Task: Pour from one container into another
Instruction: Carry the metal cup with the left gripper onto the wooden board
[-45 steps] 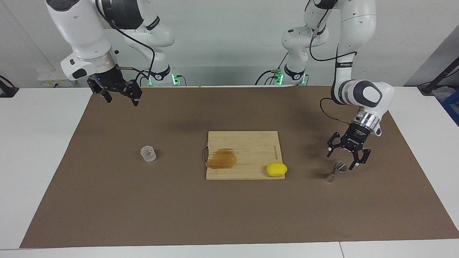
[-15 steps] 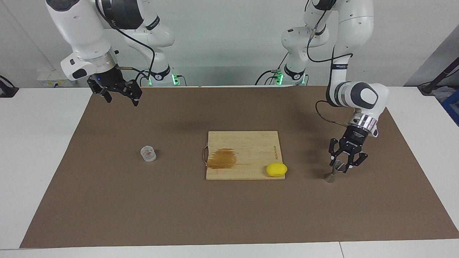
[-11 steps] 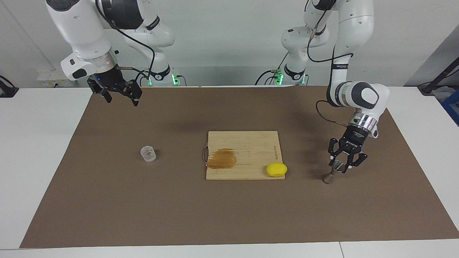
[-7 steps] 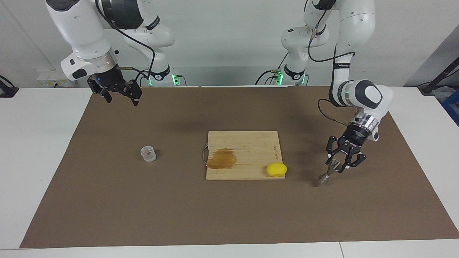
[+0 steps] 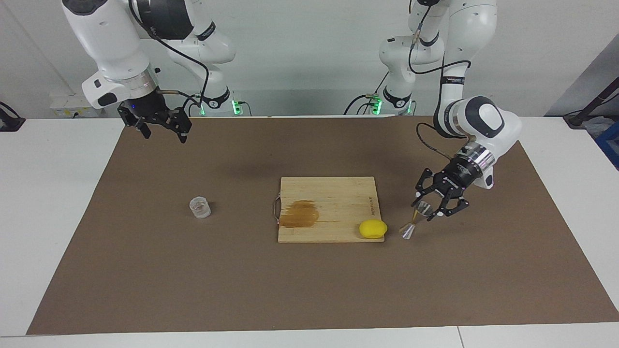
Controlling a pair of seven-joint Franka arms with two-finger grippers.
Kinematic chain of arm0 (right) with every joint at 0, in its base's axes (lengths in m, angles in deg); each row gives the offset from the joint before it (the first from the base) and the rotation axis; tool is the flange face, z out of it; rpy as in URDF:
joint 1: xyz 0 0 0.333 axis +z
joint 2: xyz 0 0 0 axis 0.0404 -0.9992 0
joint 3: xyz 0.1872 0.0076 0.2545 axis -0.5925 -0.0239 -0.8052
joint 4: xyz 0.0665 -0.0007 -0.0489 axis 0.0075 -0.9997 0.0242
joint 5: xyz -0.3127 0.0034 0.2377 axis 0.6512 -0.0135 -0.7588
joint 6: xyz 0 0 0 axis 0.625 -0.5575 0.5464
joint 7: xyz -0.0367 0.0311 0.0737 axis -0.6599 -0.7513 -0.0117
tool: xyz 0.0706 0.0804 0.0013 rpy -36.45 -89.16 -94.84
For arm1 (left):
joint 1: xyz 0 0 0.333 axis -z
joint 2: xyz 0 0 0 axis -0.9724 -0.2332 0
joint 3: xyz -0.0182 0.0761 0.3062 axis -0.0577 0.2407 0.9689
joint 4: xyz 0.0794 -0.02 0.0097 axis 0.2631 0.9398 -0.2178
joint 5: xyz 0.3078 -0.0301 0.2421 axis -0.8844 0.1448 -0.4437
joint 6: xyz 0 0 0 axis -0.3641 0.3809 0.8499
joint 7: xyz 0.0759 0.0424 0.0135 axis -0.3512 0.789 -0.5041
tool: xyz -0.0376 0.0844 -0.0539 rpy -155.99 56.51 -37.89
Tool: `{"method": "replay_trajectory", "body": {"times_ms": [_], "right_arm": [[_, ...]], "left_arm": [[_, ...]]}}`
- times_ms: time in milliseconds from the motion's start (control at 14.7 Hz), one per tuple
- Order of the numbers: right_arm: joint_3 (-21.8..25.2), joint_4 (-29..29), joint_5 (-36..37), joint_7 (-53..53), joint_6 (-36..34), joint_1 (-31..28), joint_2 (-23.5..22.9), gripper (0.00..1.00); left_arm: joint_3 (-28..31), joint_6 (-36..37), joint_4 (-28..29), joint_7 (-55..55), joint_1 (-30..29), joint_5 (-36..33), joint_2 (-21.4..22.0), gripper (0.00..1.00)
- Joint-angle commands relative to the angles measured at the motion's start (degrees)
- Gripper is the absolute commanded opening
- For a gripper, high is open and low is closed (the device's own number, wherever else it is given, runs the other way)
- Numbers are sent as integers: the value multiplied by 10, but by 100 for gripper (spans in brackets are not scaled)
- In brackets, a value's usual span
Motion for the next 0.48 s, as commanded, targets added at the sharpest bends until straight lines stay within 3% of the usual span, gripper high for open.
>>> {"method": "replay_trajectory", "body": {"times_ms": [0, 408], "right_arm": [[-4, 4, 1, 7, -7, -4, 0, 100], [-4, 2, 0, -114, 10, -4, -3, 96]], "left_arm": [[10, -7, 25, -35, 52, 4, 31, 0], [9, -109, 24, -43, 176, 4, 34, 0]]}}
